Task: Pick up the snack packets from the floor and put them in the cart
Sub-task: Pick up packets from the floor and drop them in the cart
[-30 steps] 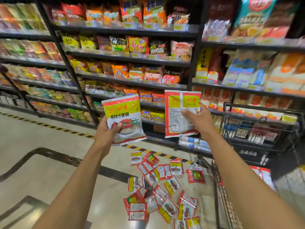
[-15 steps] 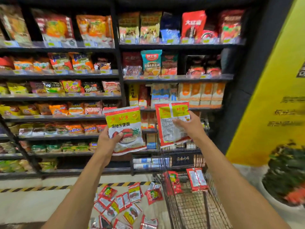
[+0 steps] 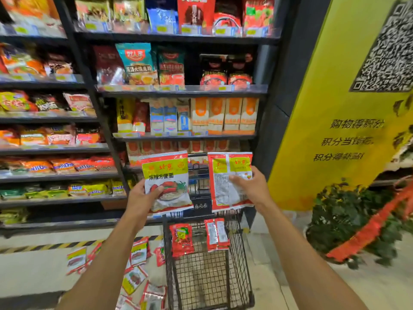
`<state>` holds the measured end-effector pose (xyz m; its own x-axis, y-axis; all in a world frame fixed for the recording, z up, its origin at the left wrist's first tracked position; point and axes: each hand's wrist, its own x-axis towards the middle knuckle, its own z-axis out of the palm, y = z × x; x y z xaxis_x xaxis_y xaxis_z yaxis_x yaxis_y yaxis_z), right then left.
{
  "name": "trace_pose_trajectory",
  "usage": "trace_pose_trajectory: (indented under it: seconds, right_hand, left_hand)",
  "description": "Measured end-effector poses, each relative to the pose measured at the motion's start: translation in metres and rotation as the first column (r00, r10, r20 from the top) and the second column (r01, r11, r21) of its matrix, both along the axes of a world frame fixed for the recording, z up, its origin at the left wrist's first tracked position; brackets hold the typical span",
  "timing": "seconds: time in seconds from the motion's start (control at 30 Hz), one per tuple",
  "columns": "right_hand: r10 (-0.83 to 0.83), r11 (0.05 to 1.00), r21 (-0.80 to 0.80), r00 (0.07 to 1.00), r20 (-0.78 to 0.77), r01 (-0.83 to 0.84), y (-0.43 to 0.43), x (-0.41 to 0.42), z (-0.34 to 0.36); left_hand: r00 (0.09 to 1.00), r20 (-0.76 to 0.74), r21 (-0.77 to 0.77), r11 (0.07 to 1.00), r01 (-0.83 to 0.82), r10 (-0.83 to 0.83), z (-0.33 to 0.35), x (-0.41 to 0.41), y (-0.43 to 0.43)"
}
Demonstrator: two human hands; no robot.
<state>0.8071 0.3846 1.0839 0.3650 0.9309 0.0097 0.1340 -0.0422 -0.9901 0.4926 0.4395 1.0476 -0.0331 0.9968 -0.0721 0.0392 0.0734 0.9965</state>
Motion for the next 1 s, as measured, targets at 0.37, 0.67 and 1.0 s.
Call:
trace_pose_trajectory:
  seconds: [0.37, 0.67, 1.0]
  right_hand:
    - [-0.026, 0.994, -0.11, 1.0, 0.009, 0.027, 0.067, 0.05, -0.058]
    - [-0.02, 0.966, -0.258, 1.0, -0.012, 0.016, 0.174, 0.056, -0.158]
    - [-0.04, 0.885, -0.465, 0.992, -0.119, -0.02, 0.252, 0.054, -0.341]
  left_hand:
    - [0.998, -0.064, -0.083, 0.996, -0.01, 0.005, -0.062, 0.049, 0.065]
    - [0.994, -0.113, -0.219, 0.976, -0.014, -0.011, -0.162, 0.059, 0.172]
    - [0.973, -0.229, -0.37, 0.928, -0.051, -0.038, -0.34, 0.051, 0.244]
